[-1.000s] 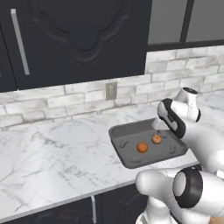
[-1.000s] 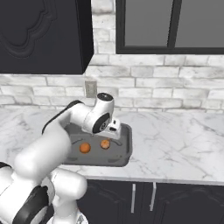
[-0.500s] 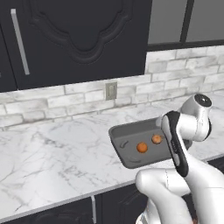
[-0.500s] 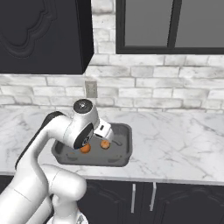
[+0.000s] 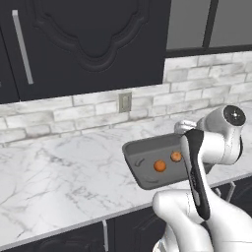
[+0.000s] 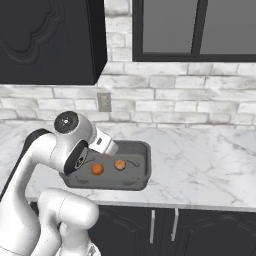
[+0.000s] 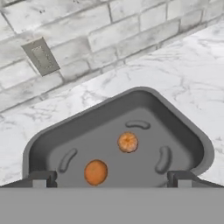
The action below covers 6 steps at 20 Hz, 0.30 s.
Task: Pick up both tangerines from the fridge and place them inside the tupperware on the counter.
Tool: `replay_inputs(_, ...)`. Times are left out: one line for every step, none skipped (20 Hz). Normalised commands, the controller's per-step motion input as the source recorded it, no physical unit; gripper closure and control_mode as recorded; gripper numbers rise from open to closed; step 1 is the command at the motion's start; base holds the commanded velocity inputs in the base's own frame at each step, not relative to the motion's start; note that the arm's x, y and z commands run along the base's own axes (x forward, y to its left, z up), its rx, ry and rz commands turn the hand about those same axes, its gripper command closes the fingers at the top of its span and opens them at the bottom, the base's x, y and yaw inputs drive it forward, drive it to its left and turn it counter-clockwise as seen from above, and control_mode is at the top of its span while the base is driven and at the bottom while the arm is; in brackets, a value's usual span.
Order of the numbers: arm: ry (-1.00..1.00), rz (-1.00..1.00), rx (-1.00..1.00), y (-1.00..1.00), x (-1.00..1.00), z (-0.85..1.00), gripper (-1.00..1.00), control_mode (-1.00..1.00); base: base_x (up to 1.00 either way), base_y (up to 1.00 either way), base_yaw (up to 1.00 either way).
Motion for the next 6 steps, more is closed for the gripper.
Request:
replay_inputs(0.00, 0.00, 0.00, 0.00, -0.35, 0.80, -1.00, -1.00, 0.00, 0.00, 0.00)
replay_inputs(0.00, 0.00, 0.00, 0.00, -0.41, 0.79, -1.00, -1.00, 0.00, 0.00, 0.00)
replay_inputs(0.00, 0.00, 0.00, 0.00, -0.42, 0.82, -1.00, -1.00, 0.00, 0.00, 0.00)
replay_inputs(0.00, 0.00, 0.00, 0.00, -0.41, 0.80, -1.00, -1.00, 0.00, 0.00, 0.00)
replay_inputs(0.00, 0.00, 0.00, 0.03, -0.36, 0.81, -1.00, -1.00, 0.00, 0.00, 0.00)
replay_inputs(0.04, 0.00, 0.00, 0.03, -0.52, 0.73, -1.00, -1.00, 0.00, 0.00, 0.00)
